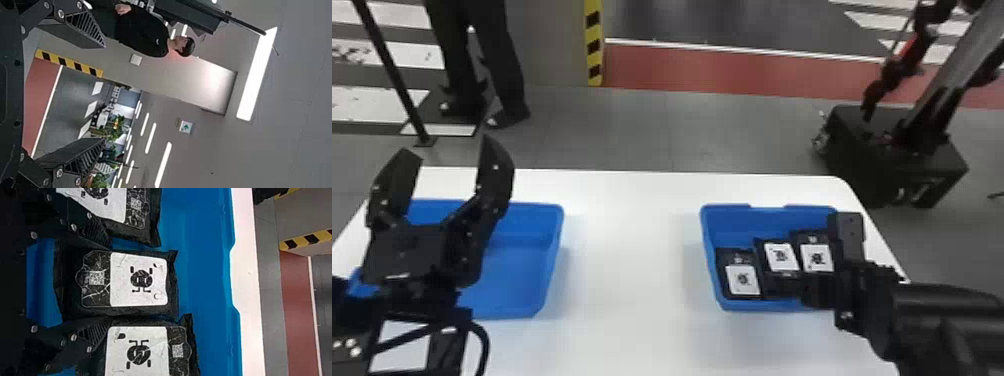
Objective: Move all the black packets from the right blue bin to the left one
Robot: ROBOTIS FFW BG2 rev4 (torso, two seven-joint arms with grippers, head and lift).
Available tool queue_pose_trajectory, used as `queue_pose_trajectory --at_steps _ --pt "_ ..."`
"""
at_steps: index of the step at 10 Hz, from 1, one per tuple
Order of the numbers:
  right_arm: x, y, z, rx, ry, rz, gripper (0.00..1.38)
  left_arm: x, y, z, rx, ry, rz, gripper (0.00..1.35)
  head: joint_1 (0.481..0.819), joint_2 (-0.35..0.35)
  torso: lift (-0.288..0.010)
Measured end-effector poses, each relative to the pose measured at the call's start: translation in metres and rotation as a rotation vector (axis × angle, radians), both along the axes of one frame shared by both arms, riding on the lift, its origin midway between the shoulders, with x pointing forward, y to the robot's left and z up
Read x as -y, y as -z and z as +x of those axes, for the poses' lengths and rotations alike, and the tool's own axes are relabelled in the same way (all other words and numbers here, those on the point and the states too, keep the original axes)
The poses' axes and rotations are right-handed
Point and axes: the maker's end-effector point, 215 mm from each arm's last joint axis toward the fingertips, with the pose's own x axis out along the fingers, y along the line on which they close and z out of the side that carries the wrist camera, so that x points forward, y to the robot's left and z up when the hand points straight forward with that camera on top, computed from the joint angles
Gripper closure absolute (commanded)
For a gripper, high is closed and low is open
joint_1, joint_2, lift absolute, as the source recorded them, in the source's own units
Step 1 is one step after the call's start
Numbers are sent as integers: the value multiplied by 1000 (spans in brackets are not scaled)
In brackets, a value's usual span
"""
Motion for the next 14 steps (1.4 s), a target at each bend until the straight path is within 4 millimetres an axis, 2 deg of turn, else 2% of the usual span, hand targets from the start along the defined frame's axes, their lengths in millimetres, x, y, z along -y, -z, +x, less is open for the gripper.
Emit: queue_pose_trajectory --at_steps 3,6,7,9,11,12,13,14 --pt "-6 -30 2 102 -4 -12 1292 -2 -3 -1 10 -4 -4 188 695 -112 -110" --pt "-12 -45 1 154 -16 -4 1292 -2 -1 -1 6 -4 -6 188 695 -105 -110" --pt "-22 -60 2 204 -37 15 1292 -2 -1 -1 4 -2 -17 188 695 -96 -110" --pt "-64 -129 14 404 -187 88 1291 5 7 3 -23 30 -73 188 695 -50 -110" --pt "-128 -208 30 599 -388 143 1291 23 15 13 -62 102 -87 188 695 -6 -110" --pt "-164 -240 36 678 -512 189 1291 29 16 18 -82 124 -86 188 664 33 -110" --pt "-195 -259 41 723 -632 254 1291 33 16 20 -93 135 -84 188 641 70 -110" --pt "-215 -265 47 736 -711 305 1291 33 13 21 -90 137 -84 188 633 84 -110"
